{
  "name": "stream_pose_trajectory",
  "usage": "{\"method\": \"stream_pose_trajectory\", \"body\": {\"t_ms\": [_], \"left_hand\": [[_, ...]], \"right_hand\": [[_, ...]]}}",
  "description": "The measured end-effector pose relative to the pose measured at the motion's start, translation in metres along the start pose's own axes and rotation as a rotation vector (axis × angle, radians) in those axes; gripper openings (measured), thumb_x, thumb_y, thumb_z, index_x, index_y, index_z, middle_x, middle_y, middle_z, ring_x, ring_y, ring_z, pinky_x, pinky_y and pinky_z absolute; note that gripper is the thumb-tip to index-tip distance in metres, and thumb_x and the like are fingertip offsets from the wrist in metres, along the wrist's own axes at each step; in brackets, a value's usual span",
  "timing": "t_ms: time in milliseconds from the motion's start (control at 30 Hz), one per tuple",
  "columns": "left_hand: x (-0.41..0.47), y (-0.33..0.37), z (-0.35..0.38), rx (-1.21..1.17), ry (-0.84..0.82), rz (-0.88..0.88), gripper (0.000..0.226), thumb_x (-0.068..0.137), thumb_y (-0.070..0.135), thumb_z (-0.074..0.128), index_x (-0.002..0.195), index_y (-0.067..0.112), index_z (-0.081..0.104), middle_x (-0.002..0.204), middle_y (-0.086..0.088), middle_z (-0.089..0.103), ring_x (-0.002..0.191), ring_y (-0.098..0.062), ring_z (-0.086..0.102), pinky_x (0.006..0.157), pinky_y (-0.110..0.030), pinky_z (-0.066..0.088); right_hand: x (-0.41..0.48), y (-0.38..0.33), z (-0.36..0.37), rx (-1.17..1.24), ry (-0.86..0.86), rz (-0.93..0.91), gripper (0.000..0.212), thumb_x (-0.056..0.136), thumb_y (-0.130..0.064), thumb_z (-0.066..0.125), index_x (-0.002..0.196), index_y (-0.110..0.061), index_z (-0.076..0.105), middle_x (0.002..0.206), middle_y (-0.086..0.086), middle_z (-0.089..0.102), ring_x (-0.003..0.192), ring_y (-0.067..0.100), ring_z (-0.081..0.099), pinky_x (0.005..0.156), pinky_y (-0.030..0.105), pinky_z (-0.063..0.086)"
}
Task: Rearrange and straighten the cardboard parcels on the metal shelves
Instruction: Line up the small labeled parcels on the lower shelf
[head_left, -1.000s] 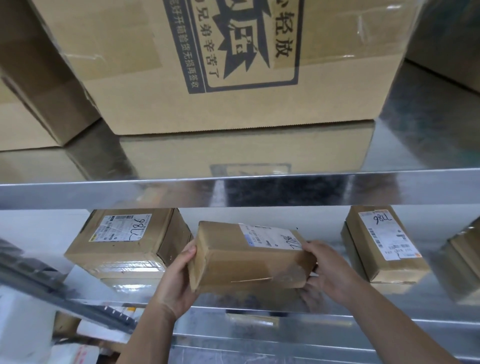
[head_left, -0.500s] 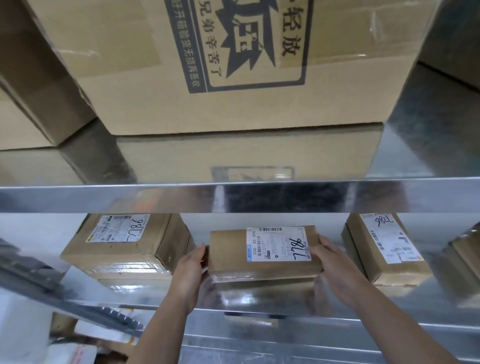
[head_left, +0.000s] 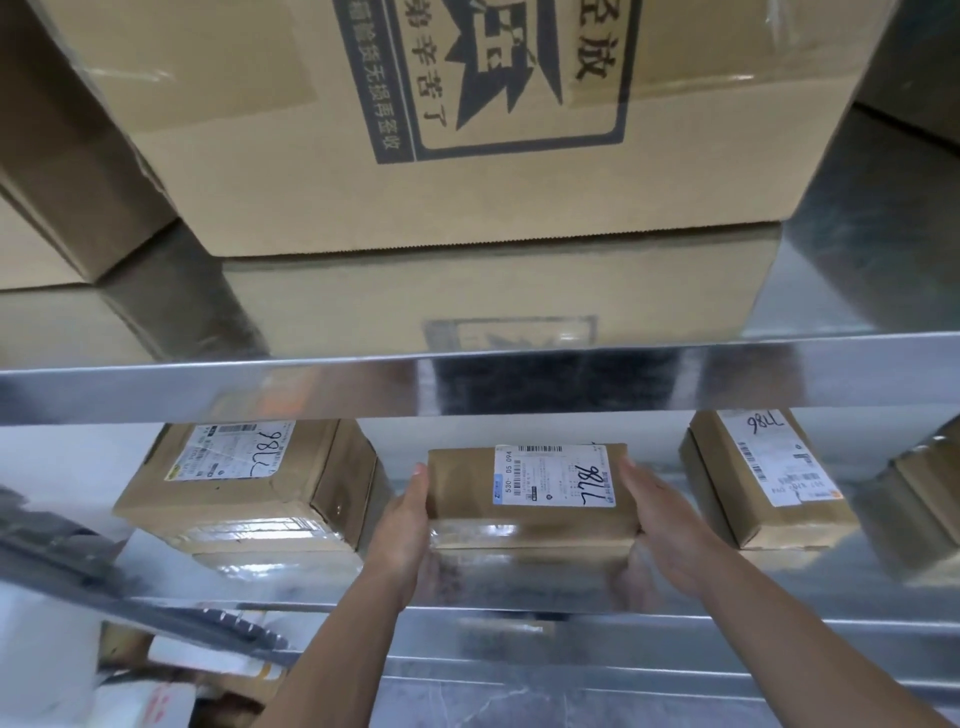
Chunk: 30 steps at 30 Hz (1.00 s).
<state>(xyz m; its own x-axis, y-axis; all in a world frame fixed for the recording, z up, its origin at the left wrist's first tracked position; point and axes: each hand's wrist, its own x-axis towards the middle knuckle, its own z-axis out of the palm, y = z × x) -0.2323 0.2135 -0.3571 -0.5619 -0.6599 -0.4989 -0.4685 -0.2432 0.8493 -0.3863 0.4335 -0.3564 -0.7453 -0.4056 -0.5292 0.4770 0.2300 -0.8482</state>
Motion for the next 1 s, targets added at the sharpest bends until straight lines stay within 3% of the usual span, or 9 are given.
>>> {"method": "stream_pose_trajectory", "body": {"t_ms": [67, 133, 267, 367, 467, 567, 733, 833, 1000], "left_hand": [[0.000, -0.001, -0.001, 0.038, 0.027, 0.001, 0.092, 0.064, 0.092, 0.033, 0.119, 0.029, 0.073, 0.119, 0.008, 0.074, 0.118, -0.019, 0.064, 0.114, -0.046, 0.041], [-0.008, 0.005, -0.001, 0.110, 0.033, -0.013, 0.096, 0.070, 0.093, 0.029, 0.129, 0.028, 0.068, 0.134, 0.003, 0.067, 0.126, -0.023, 0.059, 0.116, -0.047, 0.038], [-0.021, 0.013, 0.003, 0.292, 0.070, 0.045, 0.063, 0.104, 0.061, 0.029, 0.146, 0.022, 0.053, 0.150, -0.002, 0.052, 0.139, -0.028, 0.046, 0.115, -0.040, 0.031], [-0.013, 0.008, 0.004, 0.437, 0.041, 0.125, 0.048, 0.108, 0.047, 0.028, 0.140, 0.023, 0.055, 0.140, -0.010, 0.059, 0.122, -0.030, 0.054, 0.101, -0.039, 0.038], [-0.007, -0.002, 0.007, 0.527, 0.050, 0.137, 0.043, 0.108, 0.045, 0.029, 0.129, 0.018, 0.056, 0.125, -0.011, 0.064, 0.104, -0.028, 0.055, 0.084, -0.035, 0.036], [-0.009, -0.005, 0.010, 0.478, 0.091, 0.159, 0.039, 0.109, 0.039, 0.030, 0.130, 0.017, 0.055, 0.120, -0.008, 0.063, 0.104, -0.028, 0.055, 0.083, -0.033, 0.034], [-0.013, -0.004, 0.016, 0.405, 0.172, 0.174, 0.038, 0.109, 0.031, 0.032, 0.127, 0.014, 0.061, 0.116, -0.010, 0.063, 0.097, -0.023, 0.050, 0.082, -0.031, 0.033], [-0.017, -0.005, 0.021, 0.380, 0.220, 0.179, 0.038, 0.109, 0.030, 0.033, 0.127, 0.015, 0.063, 0.119, -0.014, 0.065, 0.098, -0.024, 0.051, 0.083, -0.032, 0.035], [-0.022, -0.010, 0.034, 0.388, 0.268, 0.175, 0.040, 0.109, 0.031, 0.032, 0.129, 0.013, 0.063, 0.120, -0.014, 0.066, 0.107, -0.030, 0.057, 0.087, -0.033, 0.038]], "right_hand": [[0.007, 0.008, -0.002, -0.032, 0.009, -0.005, 0.048, 0.099, -0.064, 0.041, 0.130, -0.035, 0.064, 0.129, -0.011, 0.069, 0.125, 0.034, 0.059, 0.115, 0.056, 0.038], [-0.004, 0.002, 0.002, -0.078, 0.022, -0.018, 0.043, 0.104, -0.058, 0.040, 0.128, -0.033, 0.065, 0.126, -0.013, 0.070, 0.122, 0.025, 0.060, 0.115, 0.052, 0.038], [-0.026, -0.016, 0.014, -0.098, 0.045, -0.033, 0.025, 0.110, -0.039, 0.038, 0.102, -0.029, 0.059, 0.105, -0.020, 0.064, 0.105, 0.007, 0.055, 0.104, 0.032, 0.034], [-0.017, -0.006, 0.015, -0.160, 0.065, -0.040, 0.023, 0.109, -0.046, 0.038, 0.106, -0.032, 0.056, 0.125, -0.008, 0.062, 0.108, 0.011, 0.052, 0.101, 0.034, 0.034], [-0.009, 0.003, 0.014, -0.219, 0.107, -0.077, 0.022, 0.109, -0.043, 0.038, 0.113, -0.027, 0.053, 0.118, -0.003, 0.062, 0.093, 0.012, 0.057, 0.093, 0.035, 0.038], [-0.006, 0.008, 0.014, -0.292, 0.144, -0.139, 0.020, 0.110, -0.034, 0.038, 0.116, -0.021, 0.051, 0.104, -0.005, 0.060, 0.078, 0.001, 0.054, 0.083, 0.032, 0.037], [-0.009, 0.009, 0.012, -0.476, 0.156, -0.171, 0.021, 0.111, -0.034, 0.034, 0.113, -0.020, 0.049, 0.108, 0.002, 0.060, 0.086, 0.017, 0.053, 0.077, 0.034, 0.035], [-0.015, 0.006, 0.008, -0.502, 0.117, -0.199, 0.018, 0.112, -0.033, 0.031, 0.114, -0.022, 0.045, 0.106, -0.002, 0.058, 0.082, 0.008, 0.052, 0.067, 0.029, 0.037], [-0.011, 0.007, -0.008, -0.533, 0.088, -0.199, 0.017, 0.111, -0.035, 0.032, 0.113, -0.025, 0.046, 0.105, -0.002, 0.056, 0.085, 0.015, 0.051, 0.078, 0.032, 0.034]]}}
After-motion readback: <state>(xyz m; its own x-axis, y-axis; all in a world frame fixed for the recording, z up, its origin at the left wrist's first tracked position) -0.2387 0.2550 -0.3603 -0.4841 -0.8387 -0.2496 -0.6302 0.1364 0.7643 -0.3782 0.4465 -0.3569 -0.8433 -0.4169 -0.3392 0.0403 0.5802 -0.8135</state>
